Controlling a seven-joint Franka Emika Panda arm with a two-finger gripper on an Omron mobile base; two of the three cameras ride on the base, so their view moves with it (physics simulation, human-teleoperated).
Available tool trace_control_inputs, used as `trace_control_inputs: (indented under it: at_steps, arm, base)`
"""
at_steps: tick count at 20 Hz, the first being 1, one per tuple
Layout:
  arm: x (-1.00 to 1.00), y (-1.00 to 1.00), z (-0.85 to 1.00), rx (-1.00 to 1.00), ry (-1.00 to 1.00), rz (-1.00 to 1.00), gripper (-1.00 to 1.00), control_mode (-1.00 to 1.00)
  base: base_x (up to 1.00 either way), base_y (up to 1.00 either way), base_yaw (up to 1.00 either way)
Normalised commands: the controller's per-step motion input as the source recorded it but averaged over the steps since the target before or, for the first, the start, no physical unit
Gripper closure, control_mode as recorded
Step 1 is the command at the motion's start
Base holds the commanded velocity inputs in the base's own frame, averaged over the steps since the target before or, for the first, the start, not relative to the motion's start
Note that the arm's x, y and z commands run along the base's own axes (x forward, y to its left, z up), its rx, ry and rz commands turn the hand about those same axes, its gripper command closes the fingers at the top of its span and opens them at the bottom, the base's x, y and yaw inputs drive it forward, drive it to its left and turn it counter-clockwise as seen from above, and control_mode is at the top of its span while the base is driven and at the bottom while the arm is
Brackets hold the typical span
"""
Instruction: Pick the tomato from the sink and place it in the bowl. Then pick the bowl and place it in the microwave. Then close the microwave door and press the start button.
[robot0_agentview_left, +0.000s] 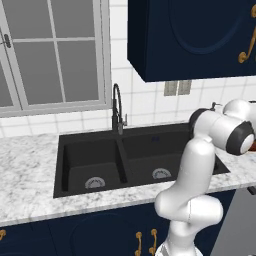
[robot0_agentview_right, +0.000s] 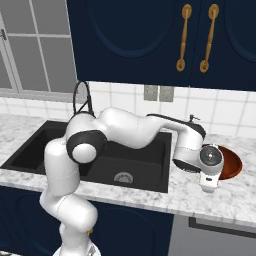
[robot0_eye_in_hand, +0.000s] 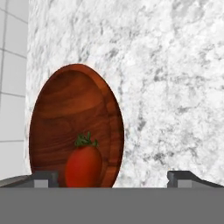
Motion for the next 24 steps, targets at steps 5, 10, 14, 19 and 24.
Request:
trace_control_inputs:
  at_steps: [5,10,14,19,24]
  arm:
    - [0.25,-0.04,-0.28,0.06,0.00,0.00,-1.00,-1.00]
    - [0.01,-0.21,-0.31,0.09,0.00,0.00,-1.00,-1.00]
    - [0.05,-0.18,-0.23,0.10,0.00,0.00,-1.00,-1.00]
    - [0.21,-0.02,-0.30,0.04,0.00,0.00,-1.00,-1.00]
    - [0.28,-0.04,-0.13,0.03,0.00,0.00,-1.00,-1.00]
  base:
    - [0.00,0.00,0.00]
    - [0.00,0.00,0.00]
    - [0.00,0.00,0.00]
    - [0.00,0.00,0.00]
    - [0.00,0.00,0.00]
